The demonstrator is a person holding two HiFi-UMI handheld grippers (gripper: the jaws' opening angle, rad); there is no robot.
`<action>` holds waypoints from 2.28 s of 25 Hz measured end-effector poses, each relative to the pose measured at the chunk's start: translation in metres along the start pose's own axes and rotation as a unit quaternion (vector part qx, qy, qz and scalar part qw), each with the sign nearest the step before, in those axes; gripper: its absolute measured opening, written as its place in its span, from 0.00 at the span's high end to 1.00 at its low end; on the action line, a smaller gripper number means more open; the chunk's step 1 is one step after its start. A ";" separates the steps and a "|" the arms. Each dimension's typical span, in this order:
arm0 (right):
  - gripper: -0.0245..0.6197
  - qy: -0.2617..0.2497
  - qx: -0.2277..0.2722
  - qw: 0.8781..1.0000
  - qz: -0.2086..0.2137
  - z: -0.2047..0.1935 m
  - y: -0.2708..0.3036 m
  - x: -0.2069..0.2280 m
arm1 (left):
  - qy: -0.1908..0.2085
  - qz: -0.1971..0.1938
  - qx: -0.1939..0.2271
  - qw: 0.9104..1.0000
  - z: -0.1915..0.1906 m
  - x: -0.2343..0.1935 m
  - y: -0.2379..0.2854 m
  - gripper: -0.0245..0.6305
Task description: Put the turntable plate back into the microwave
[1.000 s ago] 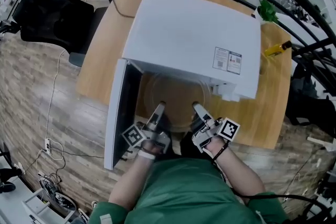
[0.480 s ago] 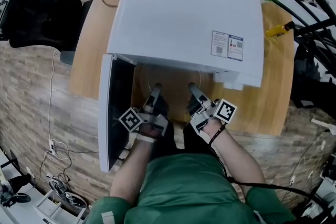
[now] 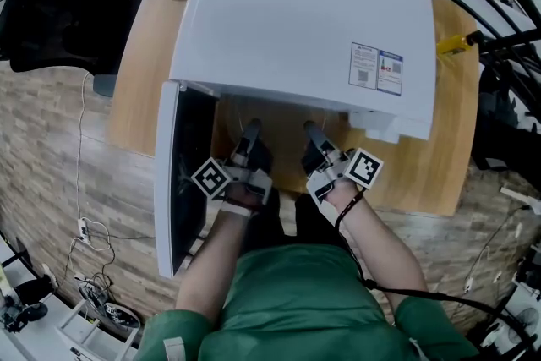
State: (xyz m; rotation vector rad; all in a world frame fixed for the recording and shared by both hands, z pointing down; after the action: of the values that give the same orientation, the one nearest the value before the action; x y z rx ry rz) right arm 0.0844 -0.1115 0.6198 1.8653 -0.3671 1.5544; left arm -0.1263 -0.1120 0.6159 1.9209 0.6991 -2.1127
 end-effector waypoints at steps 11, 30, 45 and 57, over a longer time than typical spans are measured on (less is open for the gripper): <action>0.77 -0.022 -0.069 0.997 0.000 -0.033 0.008 -0.017 | -0.009 0.027 0.036 0.999 0.007 0.000 0.023 0.91; 0.90 0.024 -0.062 0.997 -0.030 -0.048 0.006 -0.008 | 0.002 0.052 0.000 0.999 0.002 -0.003 0.030 0.79; 0.91 0.037 -0.043 0.998 -0.026 -0.030 0.022 -0.013 | 0.043 0.104 -0.066 0.991 -0.021 0.005 0.004 0.88; 0.86 0.021 -0.031 0.999 -0.026 -0.018 0.029 -0.016 | 0.040 0.112 -0.057 0.991 -0.013 0.003 0.025 0.91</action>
State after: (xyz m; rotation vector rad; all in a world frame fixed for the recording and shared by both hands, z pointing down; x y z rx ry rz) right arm 0.0494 -0.1239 0.6147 1.7783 -0.3415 1.5274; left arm -0.1039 -0.1271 0.6074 1.9303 0.5760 -1.8325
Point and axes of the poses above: the fingertips, and each gripper's own axes: y forward along the fingers, x to its right, z out of its top, the point moved 7 cm from there along -y, backward along the fingers, and after that the axes turned 12 degrees about -z, right-handed, at the moved point
